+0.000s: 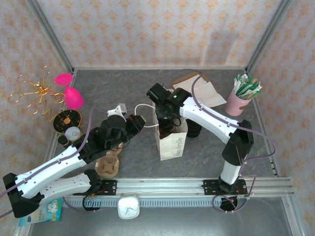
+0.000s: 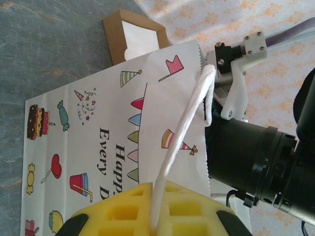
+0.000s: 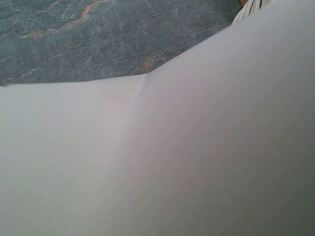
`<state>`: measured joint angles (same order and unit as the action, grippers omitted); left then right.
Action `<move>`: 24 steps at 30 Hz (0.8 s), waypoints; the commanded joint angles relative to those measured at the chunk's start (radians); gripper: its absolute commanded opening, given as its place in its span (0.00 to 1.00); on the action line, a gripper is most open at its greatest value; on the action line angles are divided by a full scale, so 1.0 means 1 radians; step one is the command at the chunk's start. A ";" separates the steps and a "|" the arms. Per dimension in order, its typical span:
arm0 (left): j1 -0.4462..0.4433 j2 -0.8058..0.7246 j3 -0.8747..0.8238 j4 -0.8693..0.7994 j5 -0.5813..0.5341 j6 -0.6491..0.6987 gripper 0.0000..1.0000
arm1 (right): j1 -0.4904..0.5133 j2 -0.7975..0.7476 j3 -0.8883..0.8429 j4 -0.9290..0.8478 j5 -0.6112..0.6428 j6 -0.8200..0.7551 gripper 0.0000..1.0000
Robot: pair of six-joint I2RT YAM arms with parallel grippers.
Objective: Pack the takeout coffee
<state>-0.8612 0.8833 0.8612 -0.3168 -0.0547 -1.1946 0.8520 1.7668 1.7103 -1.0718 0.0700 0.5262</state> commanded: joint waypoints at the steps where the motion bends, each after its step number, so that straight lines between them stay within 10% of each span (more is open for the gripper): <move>1: 0.008 0.006 0.026 0.012 0.015 0.019 0.09 | -0.010 -0.025 0.012 -0.036 -0.015 -0.009 0.50; 24: 0.008 -0.004 0.081 -0.075 -0.029 0.066 0.53 | -0.009 -0.126 0.272 -0.137 -0.057 -0.017 0.55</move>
<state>-0.8612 0.8906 0.9043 -0.3557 -0.0608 -1.1549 0.8501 1.6836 1.9217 -1.1698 0.0025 0.5194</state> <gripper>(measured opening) 0.513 0.553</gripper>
